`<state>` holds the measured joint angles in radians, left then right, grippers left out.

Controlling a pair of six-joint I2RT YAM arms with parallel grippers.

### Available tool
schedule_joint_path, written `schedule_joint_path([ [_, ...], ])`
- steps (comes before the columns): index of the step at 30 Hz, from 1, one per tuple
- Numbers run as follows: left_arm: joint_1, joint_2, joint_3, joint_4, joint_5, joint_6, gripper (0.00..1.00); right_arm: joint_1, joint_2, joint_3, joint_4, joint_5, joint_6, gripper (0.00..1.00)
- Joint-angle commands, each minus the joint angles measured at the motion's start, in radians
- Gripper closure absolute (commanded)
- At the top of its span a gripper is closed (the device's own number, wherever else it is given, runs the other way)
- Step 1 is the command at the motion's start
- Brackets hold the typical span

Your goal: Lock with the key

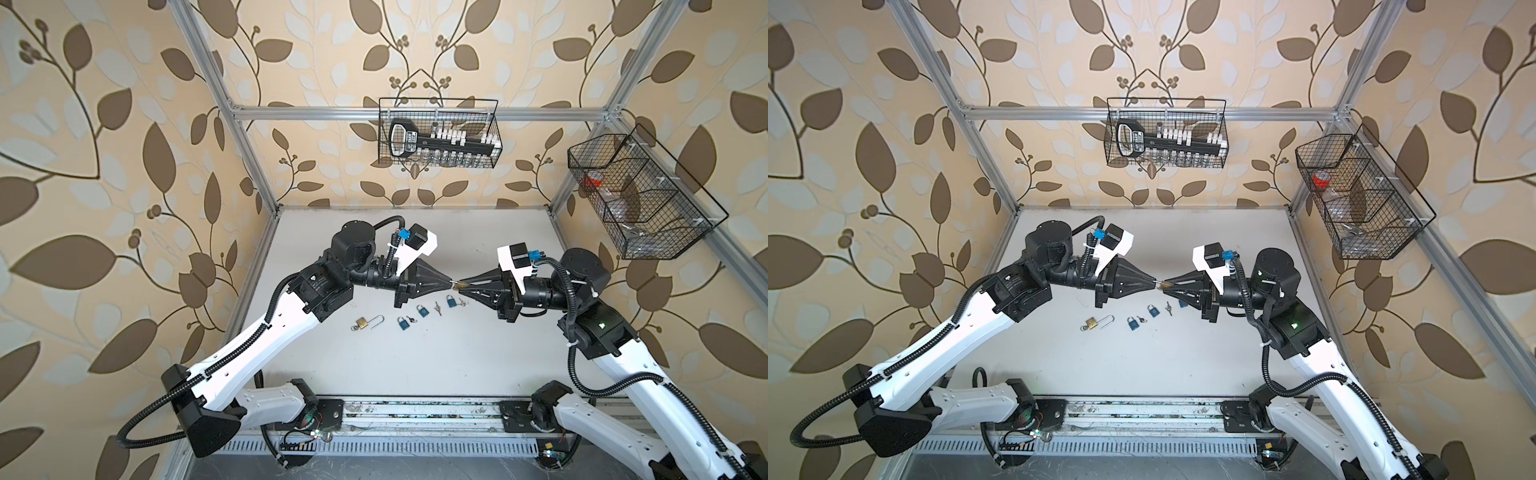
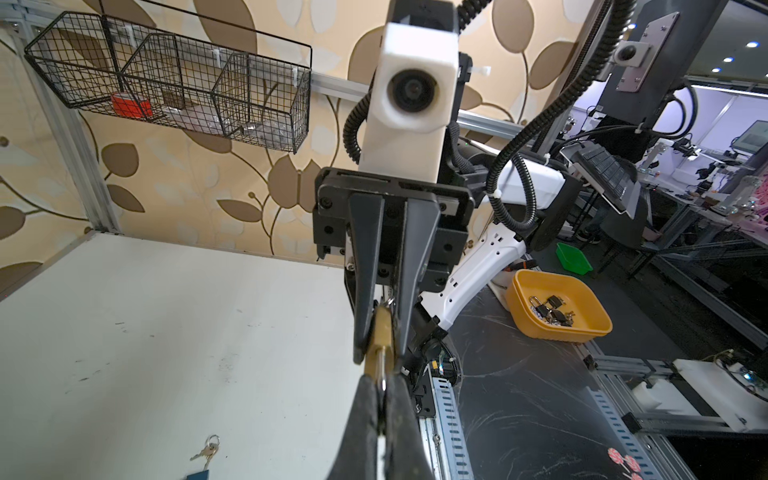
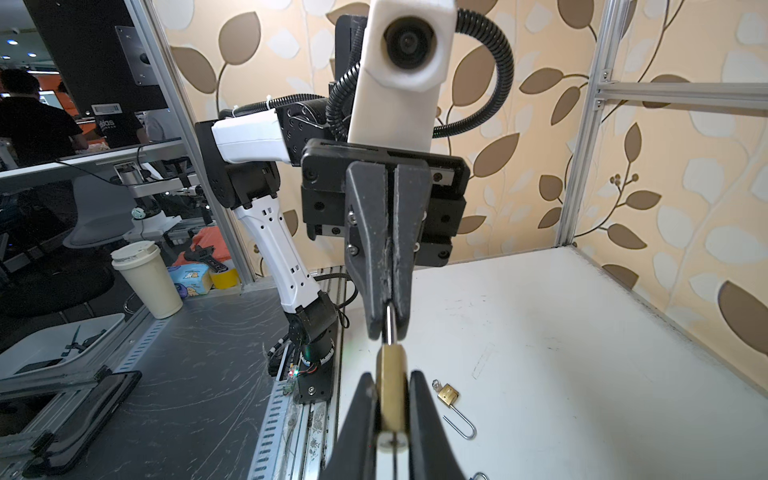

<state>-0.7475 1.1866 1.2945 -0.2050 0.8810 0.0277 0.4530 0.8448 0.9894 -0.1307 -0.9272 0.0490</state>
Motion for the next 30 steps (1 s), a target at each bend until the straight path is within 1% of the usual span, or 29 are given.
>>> schedule_joint_path([
  [1, -0.024, -0.026, 0.011, -0.017, -0.020, 0.035, 1.00, -0.007, -0.012, -0.008, 0.032, 0.018, -0.022, 1.00],
  [8, -0.026, -0.018, -0.005, 0.008, -0.013, 0.017, 1.00, -0.008, -0.004, 0.000, 0.133, 0.004, 0.056, 1.00],
  [11, -0.059, 0.021, 0.012, -0.012, -0.003, 0.037, 1.00, -0.006, 0.039, 0.009, 0.206, -0.006, 0.123, 1.00],
  [13, -0.080, 0.055, 0.011, 0.015, 0.023, 0.018, 1.00, -0.001, 0.073, 0.022, 0.225, -0.008, 0.142, 1.00],
  [15, -0.082, 0.073, -0.004, 0.053, 0.045, -0.012, 1.00, -0.001, 0.086, 0.025, 0.232, 0.011, 0.147, 1.00],
  [16, -0.082, 0.068, -0.014, 0.062, 0.041, -0.018, 1.00, -0.001, 0.084, 0.024, 0.236, 0.016, 0.147, 1.00],
  [18, -0.081, 0.034, -0.037, 0.070, -0.022, -0.025, 1.00, -0.001, 0.066, 0.014, 0.237, 0.037, 0.139, 1.00],
  [20, -0.060, -0.007, -0.071, 0.115, -0.060, -0.043, 1.00, -0.002, 0.043, -0.002, 0.228, 0.056, 0.124, 1.00],
  [23, 0.020, -0.048, -0.113, 0.215, -0.032, -0.143, 1.00, -0.008, 0.023, -0.023, 0.203, 0.064, 0.105, 1.00],
  [25, 0.055, -0.074, -0.141, 0.274, -0.036, -0.193, 1.00, -0.012, 0.014, -0.035, 0.194, 0.061, 0.101, 0.75],
  [26, 0.066, -0.087, -0.151, 0.294, -0.044, -0.209, 1.00, -0.014, 0.006, -0.045, 0.194, 0.062, 0.101, 0.64],
  [28, 0.075, -0.105, -0.162, 0.320, -0.058, -0.227, 1.00, -0.014, -0.007, -0.058, 0.194, 0.072, 0.101, 0.51],
  [30, 0.077, -0.116, -0.172, 0.356, -0.066, -0.247, 1.00, -0.017, -0.015, -0.063, 0.195, 0.080, 0.104, 0.40],
])
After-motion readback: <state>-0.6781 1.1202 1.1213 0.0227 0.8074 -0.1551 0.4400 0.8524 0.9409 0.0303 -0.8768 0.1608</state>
